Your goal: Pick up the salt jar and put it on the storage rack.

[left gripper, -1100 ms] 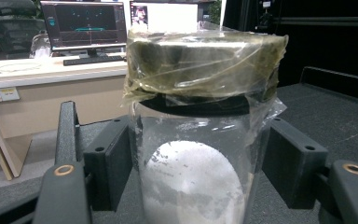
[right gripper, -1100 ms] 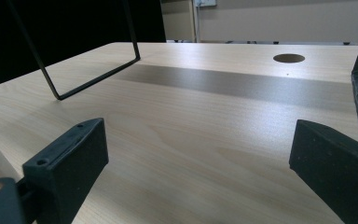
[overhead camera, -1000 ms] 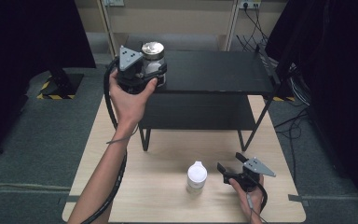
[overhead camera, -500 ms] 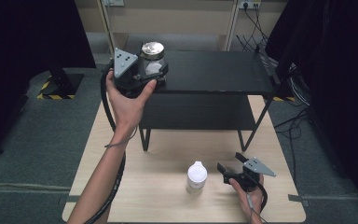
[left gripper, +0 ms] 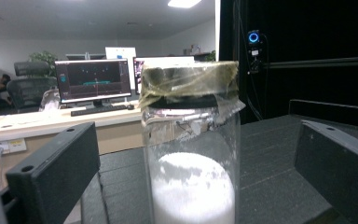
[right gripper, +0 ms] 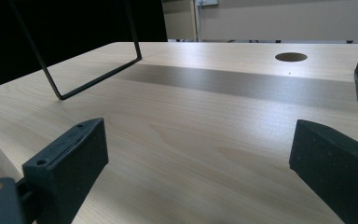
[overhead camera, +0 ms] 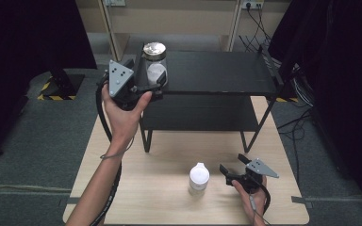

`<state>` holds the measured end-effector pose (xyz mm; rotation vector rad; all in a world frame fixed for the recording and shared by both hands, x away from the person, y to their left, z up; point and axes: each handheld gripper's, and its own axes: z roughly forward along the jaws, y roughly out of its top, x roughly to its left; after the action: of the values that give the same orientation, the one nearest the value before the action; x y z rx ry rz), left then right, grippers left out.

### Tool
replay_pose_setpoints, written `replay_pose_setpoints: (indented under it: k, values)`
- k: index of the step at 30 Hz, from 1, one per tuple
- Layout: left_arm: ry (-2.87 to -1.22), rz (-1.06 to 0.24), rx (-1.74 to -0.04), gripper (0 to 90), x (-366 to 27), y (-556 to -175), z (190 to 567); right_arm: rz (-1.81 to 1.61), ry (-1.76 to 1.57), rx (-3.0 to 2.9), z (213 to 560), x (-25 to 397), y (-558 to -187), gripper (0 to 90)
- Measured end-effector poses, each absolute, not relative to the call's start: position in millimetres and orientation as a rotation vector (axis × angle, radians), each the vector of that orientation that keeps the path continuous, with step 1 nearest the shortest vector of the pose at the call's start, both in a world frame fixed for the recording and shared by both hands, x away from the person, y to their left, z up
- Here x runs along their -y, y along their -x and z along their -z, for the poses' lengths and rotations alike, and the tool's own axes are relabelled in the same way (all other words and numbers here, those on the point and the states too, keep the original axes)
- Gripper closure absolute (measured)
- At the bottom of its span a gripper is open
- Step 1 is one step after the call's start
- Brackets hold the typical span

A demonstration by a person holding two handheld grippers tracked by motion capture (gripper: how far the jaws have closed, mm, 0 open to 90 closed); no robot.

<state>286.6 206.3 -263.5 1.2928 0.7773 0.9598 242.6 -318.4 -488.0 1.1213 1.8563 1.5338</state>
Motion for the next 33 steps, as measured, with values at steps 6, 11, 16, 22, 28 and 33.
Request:
replay_pose_setpoints:
  k: [6, 11, 16, 22, 28, 33]
  values:
    - [-1.262, -0.961, -0.737, 0.0, -209.5, -273.4, 279.9, -1.531, -1.117, -1.854, 488.2, 317.7, -242.0, 4.6]
    - [-1.266, -0.989, -0.702, 0.0, -212.3, -262.4, 292.0, -1.531, -1.119, -1.855, 488.0, 317.7, -242.2, 4.5]
    - [-1.275, -0.992, -0.687, 0.0, -214.7, -254.5, 304.7, -1.531, -1.12, -1.856, 487.9, 317.4, -242.5, 4.5]
    - [-1.279, -0.981, -0.692, 0.0, -216.6, -249.5, 317.5, -1.534, -1.118, -1.854, 488.4, 317.4, -242.3, 4.5]
    - [-1.279, -0.972, -0.696, 0.0, -217.8, -246.0, 327.2, -1.533, -1.118, -1.854, 488.3, 317.1, -242.3, 4.6]
    - [-1.29, -0.994, -0.68, 0.0, -216.4, -242.3, 334.3, -1.534, -1.118, -1.855, 488.3, 317.5, -242.6, 4.5]
